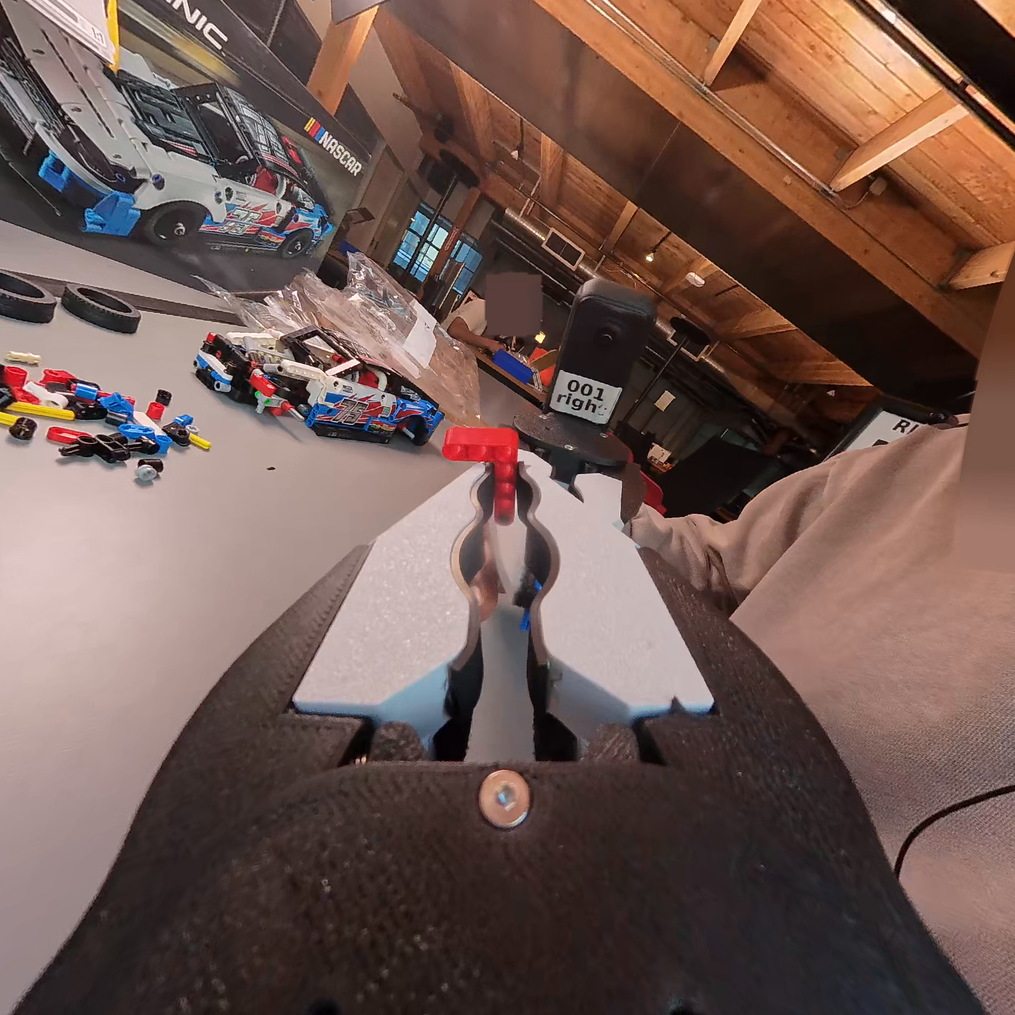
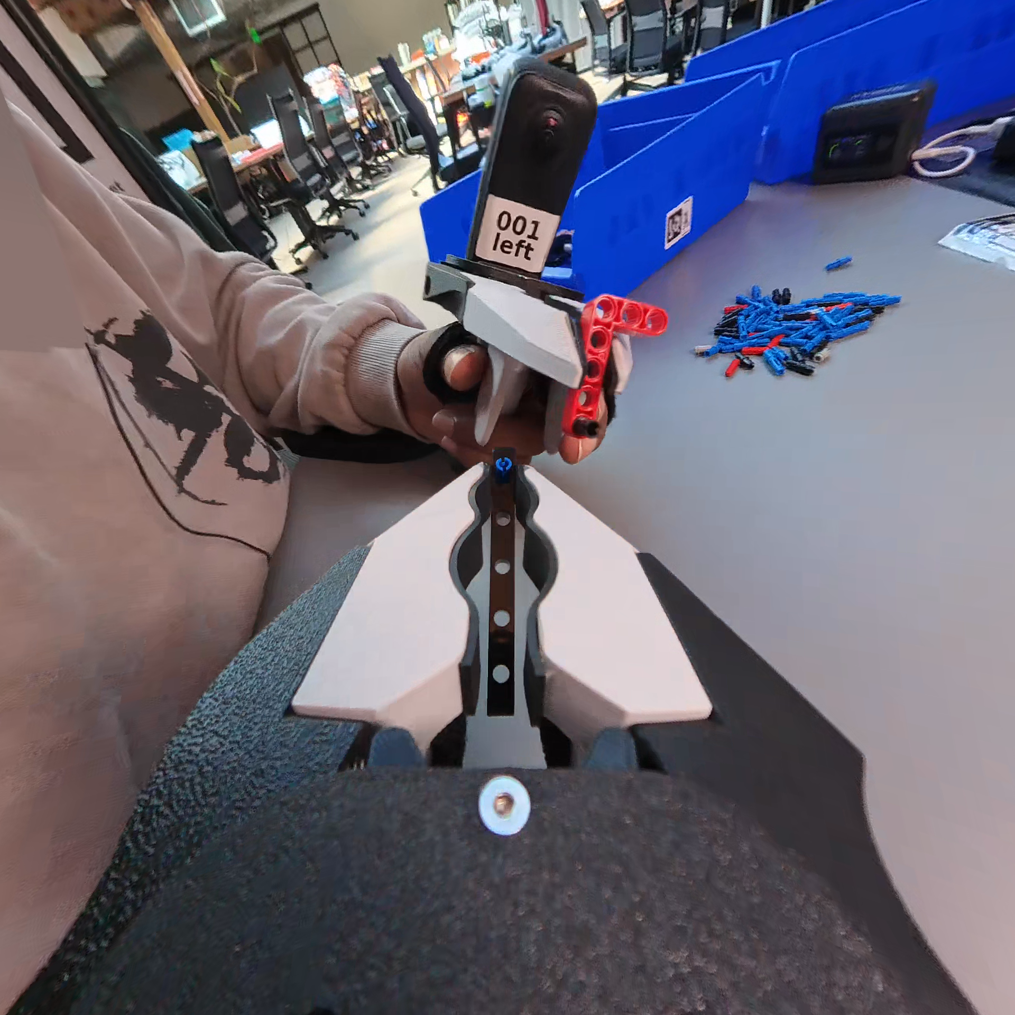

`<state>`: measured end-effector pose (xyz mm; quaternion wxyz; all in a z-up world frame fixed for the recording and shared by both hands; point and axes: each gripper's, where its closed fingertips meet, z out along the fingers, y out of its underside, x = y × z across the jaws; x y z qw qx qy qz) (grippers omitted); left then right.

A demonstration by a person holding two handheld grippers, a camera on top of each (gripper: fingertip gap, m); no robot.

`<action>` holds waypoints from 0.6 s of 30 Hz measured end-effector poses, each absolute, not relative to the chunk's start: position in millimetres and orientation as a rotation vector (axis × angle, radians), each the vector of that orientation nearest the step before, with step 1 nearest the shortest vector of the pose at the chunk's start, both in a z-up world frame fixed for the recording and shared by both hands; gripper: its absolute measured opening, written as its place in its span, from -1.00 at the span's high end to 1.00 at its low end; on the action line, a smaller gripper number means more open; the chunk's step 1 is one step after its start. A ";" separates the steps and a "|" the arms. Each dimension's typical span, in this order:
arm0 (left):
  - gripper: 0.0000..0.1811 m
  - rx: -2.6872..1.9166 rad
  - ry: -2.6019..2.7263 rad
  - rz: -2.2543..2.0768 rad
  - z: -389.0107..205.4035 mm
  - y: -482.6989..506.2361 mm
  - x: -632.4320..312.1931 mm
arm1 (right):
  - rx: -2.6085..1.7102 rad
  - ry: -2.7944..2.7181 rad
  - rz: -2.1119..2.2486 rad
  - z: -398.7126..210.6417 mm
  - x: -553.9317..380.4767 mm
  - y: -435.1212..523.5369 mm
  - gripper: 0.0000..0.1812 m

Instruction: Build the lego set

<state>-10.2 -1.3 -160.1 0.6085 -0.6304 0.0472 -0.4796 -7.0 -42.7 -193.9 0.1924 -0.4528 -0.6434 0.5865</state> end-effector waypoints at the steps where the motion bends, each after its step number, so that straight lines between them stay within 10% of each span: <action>1: 0.94 -1.464 0.112 -1.099 -161.4 -0.7 -9.0 | -1.299 -1.779 1.609 -195.8 -12.2 -41.0 0.94; 18: 1.00 -2.059 0.602 -0.674 -252.0 -8.5 2.0 | -1.445 -1.783 1.364 -221.5 3.6 4.6 0.94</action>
